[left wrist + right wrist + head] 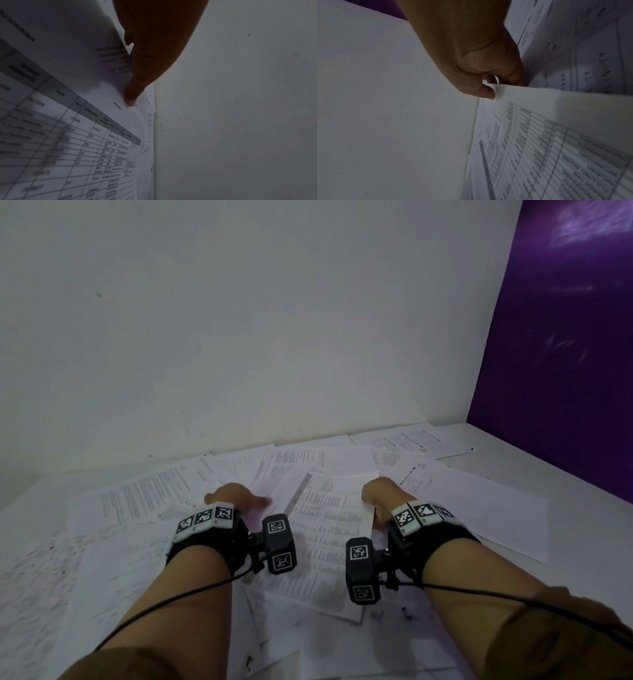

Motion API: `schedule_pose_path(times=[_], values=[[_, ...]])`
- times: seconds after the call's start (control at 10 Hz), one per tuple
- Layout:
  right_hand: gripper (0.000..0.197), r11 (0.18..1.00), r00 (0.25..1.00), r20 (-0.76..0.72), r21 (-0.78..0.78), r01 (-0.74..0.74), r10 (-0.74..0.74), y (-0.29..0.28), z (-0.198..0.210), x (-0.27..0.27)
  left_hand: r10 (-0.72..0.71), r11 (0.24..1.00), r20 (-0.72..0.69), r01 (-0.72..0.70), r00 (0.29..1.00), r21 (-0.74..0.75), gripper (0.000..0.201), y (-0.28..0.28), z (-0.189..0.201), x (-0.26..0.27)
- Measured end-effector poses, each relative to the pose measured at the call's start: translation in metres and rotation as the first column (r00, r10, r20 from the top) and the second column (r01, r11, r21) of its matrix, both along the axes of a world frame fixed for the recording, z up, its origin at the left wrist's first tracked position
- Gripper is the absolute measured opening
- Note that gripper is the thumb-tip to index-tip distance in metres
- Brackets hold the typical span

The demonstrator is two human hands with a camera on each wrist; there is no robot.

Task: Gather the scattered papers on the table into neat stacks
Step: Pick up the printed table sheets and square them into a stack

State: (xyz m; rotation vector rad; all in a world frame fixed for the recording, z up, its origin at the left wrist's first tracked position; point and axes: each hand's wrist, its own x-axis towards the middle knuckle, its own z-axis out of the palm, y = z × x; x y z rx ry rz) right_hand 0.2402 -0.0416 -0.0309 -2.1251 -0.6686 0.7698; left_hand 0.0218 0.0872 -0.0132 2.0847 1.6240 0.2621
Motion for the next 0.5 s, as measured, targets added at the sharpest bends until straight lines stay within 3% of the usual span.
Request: schedule_pose_path(times=[0.1,0.2,0.3,0.4,0.5], values=[[0.046,1.0,1.0,0.022,-0.019,-0.006,0.007,-0.002,0.005,-0.004,-0.104,0.994,0.064,0.106,0.993,-0.04,0.058,-0.007,0.008,-0.001],[0.047,1.0,1.0,-0.005,-0.013,0.0,0.0,-0.006,0.012,-0.014,-0.151,0.979,0.228,0.177,0.962,-0.101,0.041,-0.014,0.017,-0.007],[0.065,0.997,0.995,0.073,-0.041,0.063,-0.06,-0.003,0.008,-0.01,-0.183,0.958,0.329,0.243,0.927,-0.152,0.037,-0.027,0.034,-0.014],[0.077,0.996,0.997,-0.008,0.031,0.079,-0.079,-0.007,0.014,-0.016,-0.108,0.93,0.435,0.245,0.894,-0.272,0.01,-0.034,0.042,-0.017],[0.046,0.997,0.995,0.098,-0.066,0.041,-0.035,-0.026,0.022,-0.016,-0.063,0.905,0.43,0.233,0.901,-0.356,0.019,-0.047,0.037,-0.015]])
